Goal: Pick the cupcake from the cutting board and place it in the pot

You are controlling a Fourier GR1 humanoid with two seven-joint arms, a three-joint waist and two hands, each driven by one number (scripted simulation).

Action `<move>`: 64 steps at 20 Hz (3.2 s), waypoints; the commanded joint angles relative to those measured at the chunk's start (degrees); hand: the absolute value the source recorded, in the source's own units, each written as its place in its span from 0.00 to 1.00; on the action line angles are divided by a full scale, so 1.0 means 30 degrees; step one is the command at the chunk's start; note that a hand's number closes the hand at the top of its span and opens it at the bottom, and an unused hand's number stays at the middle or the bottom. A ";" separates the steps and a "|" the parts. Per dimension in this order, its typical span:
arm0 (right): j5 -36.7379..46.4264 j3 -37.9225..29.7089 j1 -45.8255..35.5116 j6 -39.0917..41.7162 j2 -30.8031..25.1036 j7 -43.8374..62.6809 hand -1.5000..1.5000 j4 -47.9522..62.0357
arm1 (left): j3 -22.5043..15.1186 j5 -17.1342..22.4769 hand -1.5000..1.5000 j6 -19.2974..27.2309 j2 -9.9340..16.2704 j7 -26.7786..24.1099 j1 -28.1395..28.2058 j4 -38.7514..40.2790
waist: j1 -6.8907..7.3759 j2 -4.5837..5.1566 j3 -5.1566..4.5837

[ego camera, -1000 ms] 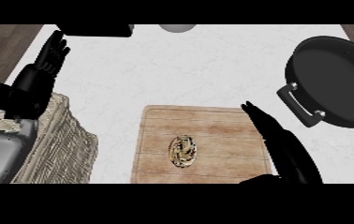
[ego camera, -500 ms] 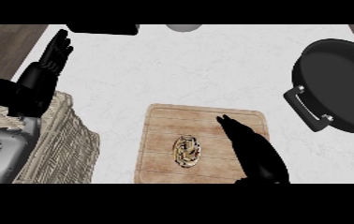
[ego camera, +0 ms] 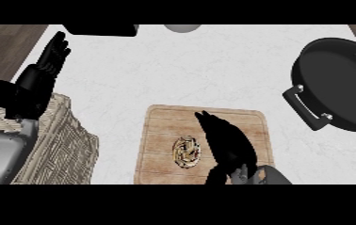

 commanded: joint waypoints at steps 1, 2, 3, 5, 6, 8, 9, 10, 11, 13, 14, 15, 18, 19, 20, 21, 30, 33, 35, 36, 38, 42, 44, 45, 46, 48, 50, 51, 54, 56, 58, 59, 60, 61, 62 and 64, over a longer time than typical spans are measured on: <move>-0.0007 0.0563 -0.0923 0.1363 0.1160 0.3032 0.00 0.1220 | -0.0434 -0.0502 0.50 0.0525 0.0030 0.1038 0.3435 0.1392 | 0.0141 0.0191 -0.0489; -0.0090 0.0341 -0.1476 0.1629 0.1247 0.3074 0.00 0.1628 | -0.0081 -0.0290 0.50 0.0450 0.0110 0.1295 0.3089 0.1669 | 0.0093 0.0250 -0.0494; -0.0015 0.0514 -0.1663 0.1468 0.1846 0.3378 0.00 0.2017 | 0.0000 -0.0204 0.50 0.0292 0.0175 0.1058 0.3259 0.1428 | 0.0146 0.0215 -0.0497; -0.0294 0.0091 -0.2160 0.1741 0.1944 0.3158 0.00 0.2752 | -0.0181 -0.0600 0.50 0.0678 -0.0078 0.0994 0.3491 0.1291 | 0.0115 0.0226 -0.0483; -0.0270 0.0062 -0.2064 0.1699 0.1873 0.3048 0.00 0.3095 | 0.0121 -0.0599 0.50 0.0722 0.0105 0.1120 0.3465 0.1594 | 0.0042 0.0257 -0.0483; -0.0287 -0.0163 -0.2661 0.1683 0.2394 0.3183 0.00 0.3779 | -0.0263 -0.0753 0.50 0.0612 -0.0123 0.0821 0.3932 0.1231 | 0.0106 0.0224 -0.0487; -0.0281 -0.0048 -0.2393 0.1819 0.2015 0.2734 0.00 0.4029 | 0.0050 -0.0689 0.50 0.0618 -0.0147 0.0805 0.3578 0.1729 | -0.0256 0.0286 -0.0480; -0.0184 0.0148 -0.2608 0.1675 0.2663 0.3118 0.00 0.4383 | 0.0140 -0.0768 0.50 0.0568 0.0193 0.0868 0.3942 0.1170 | 0.0070 0.0193 -0.0478; -0.0014 0.0376 -0.2526 0.1590 0.2888 0.3471 0.00 0.4185 | 0.0123 -0.0742 0.50 0.0629 -0.0072 0.0808 0.3920 0.1375 | -0.0215 0.0167 -0.0487; 0.0222 0.0241 -0.2461 0.1553 0.2447 0.2901 0.00 0.4836 | 0.0137 -0.0897 0.50 0.0799 -0.0246 0.0698 0.4046 0.1446 | -0.0346 0.0203 -0.0473; 0.0310 0.0436 -0.2900 0.1488 0.3211 0.3117 0.00 0.5204 | 0.0111 -0.0961 0.50 0.0720 -0.0283 0.0662 0.3775 0.1638 | -0.0380 0.0248 -0.0479; 0.0468 0.0389 -0.2544 0.1189 0.2964 0.2621 0.00 0.5697 | 0.0052 -0.0982 0.50 0.0663 -0.0245 0.0498 0.4314 0.1238 | -0.0222 0.0223 -0.0467; 0.0374 0.0417 -0.3318 0.1277 0.3593 0.3072 0.00 0.6370 | 0.0576 -0.0669 0.50 0.0454 0.0004 0.1165 0.3248 0.1305 | -0.0457 0.0241 -0.0456; 0.0515 0.0422 -0.3252 0.1256 0.3600 0.2931 0.00 0.6114 | 0.0209 -0.1115 0.50 0.0787 -0.0257 0.0810 0.4064 0.1391 | -0.0455 0.0201 -0.0465; 0.0527 0.0236 -0.3222 0.1633 0.3330 0.2825 0.00 0.6304 | 0.0250 -0.0877 0.50 0.0528 -0.0163 0.0948 0.4395 0.1100 | -0.0372 0.0158 -0.0466; 0.0847 0.0032 -0.3177 0.0971 0.3350 0.2346 0.00 0.6981 | 0.0523 -0.0857 0.50 0.0507 0.0023 0.0895 0.4446 0.0872 | -0.0249 0.0185 -0.0451; 0.0796 0.1060 -0.3747 0.1417 0.3617 0.0627 1.00 0.8025 | 0.0508 -0.1481 0.50 0.0764 -0.0544 0.0596 0.4316 0.1067 | -0.0408 0.0275 -0.0450; 0.0902 0.0416 -0.3775 0.1632 0.3276 -0.0378 1.00 0.8138 | 0.0490 -0.1451 0.50 0.0727 -0.0671 0.0927 0.4459 0.1084 | -0.0649 0.0272 -0.0439; 0.0811 0.0505 -0.4318 0.1594 0.3613 0.0512 1.00 0.7985 | 0.0999 -0.1052 0.50 0.0134 -0.0117 0.0866 0.4585 0.0794 | -0.0451 0.0186 -0.0450; 0.0717 0.0122 -0.4219 0.2042 0.3504 0.0203 1.00 0.8047 | 0.0974 -0.1092 0.50 0.0444 -0.0498 0.0880 0.4604 0.0859 | -0.0623 0.0199 -0.0450; 0.0695 0.0519 -0.4351 0.1234 0.3618 0.0255 1.00 0.8388 | 0.0524 -0.1123 0.50 0.0148 -0.0654 0.0878 0.5121 0.0481 | -0.0183 0.0201 -0.0450; 0.0831 0.0398 -0.4466 0.1342 0.3620 0.0144 1.00 0.8536 | 0.0540 -0.1573 0.50 0.0552 -0.0721 0.1688 0.4482 0.0390 | -0.0537 0.0185 -0.0426; 0.1742 -0.1445 -0.4762 -0.0090 0.2849 -0.0080 1.00 0.8928 | 0.0720 -0.1649 0.50 0.0452 -0.0765 0.0764 0.5039 0.0552 | -0.0714 0.0218 -0.0440; 0.1816 -0.2872 -0.5497 -0.0307 0.1779 -0.0308 1.00 0.9074 | 0.1401 -0.1361 0.50 0.0328 -0.0380 0.0887 0.4639 0.0896 | -0.0785 0.0287 -0.0443; 0.2235 -0.3605 -0.5614 -0.1356 0.1565 -0.0319 1.00 0.9393 | 0.1320 -0.1319 0.50 0.0257 -0.0311 0.1381 0.4308 0.0746 | -0.0839 0.0318 -0.0419; 0.2479 -0.5748 -0.6370 -0.2162 -0.0059 -0.0644 1.00 1.0215 | 0.1267 -0.1067 0.50 0.0071 -0.0427 0.1459 0.4232 0.0351 | -0.0719 0.0433 -0.0404; 0.3519 -0.5444 -0.6990 -0.2622 0.0244 0.0243 1.00 1.0698 | 0.1117 -0.1415 0.50 0.0328 -0.0793 0.1045 0.4348 0.0812 | -0.0684 0.0407 -0.0450; 0.3875 -0.5931 -0.7593 -0.2657 -0.0553 0.0134 1.00 1.0795 | 0.1319 -0.1105 0.50 0.0084 -0.0492 0.1608 0.4113 0.0369 | -0.0605 0.0316 -0.0431; 0.6050 -0.5118 -0.7904 -0.3973 -0.1005 0.0362 1.00 1.0600 | 0.0933 -0.1718 0.50 0.0269 -0.0716 0.1386 0.4432 0.0661 | -0.0728 0.0250 -0.0449; 0.7213 -0.5196 -0.8995 -0.4035 -0.1826 0.0808 1.00 1.0485 | 0.1022 -0.1568 0.50 0.0162 -0.0750 0.1410 0.4655 0.0192 | -0.0521 0.0125 -0.0459; 0.8452 -0.5244 -1.0065 -0.4362 -0.2433 0.1272 1.00 1.0119 | 0.0813 -0.1999 0.50 0.0323 -0.0817 0.1472 0.4563 0.0369 | -0.0678 0.0084 -0.0467; 0.9426 -0.4974 -1.0285 -0.4810 -0.2462 0.1786 1.00 1.0126 | 0.1125 -0.1746 0.50 0.0196 -0.0805 0.1283 0.4614 0.0487 | -0.0591 0.0090 -0.0489; 0.9774 -0.5420 -1.0935 -0.4637 -0.3244 0.1723 1.00 0.9990 | 0.0965 -0.1867 0.50 0.0199 -0.0867 0.1420 0.4725 0.0551 | -0.0687 0.0069 -0.0489; 1.0316 -0.5372 -1.1318 -0.4729 -0.3391 0.1702 1.00 1.0014 | 0.1212 -0.1785 0.50 0.0262 -0.0871 0.1442 0.4365 0.0526 | -0.0705 0.0113 -0.0478; 1.0591 -0.5693 -1.1804 -0.4594 -0.3443 0.2177 1.00 1.0062 | 0.1122 -0.1812 0.50 0.0065 -0.0739 0.1463 0.4664 0.0374 | -0.0578 0.0082 -0.0477; 1.1127 -0.6038 -1.2239 -0.5187 -0.2941 0.2718 1.00 0.9585 | 0.1432 -0.1629 0.50 -0.0207 -0.0610 0.1528 0.4237 0.0866 | -0.0841 0.0128 -0.0466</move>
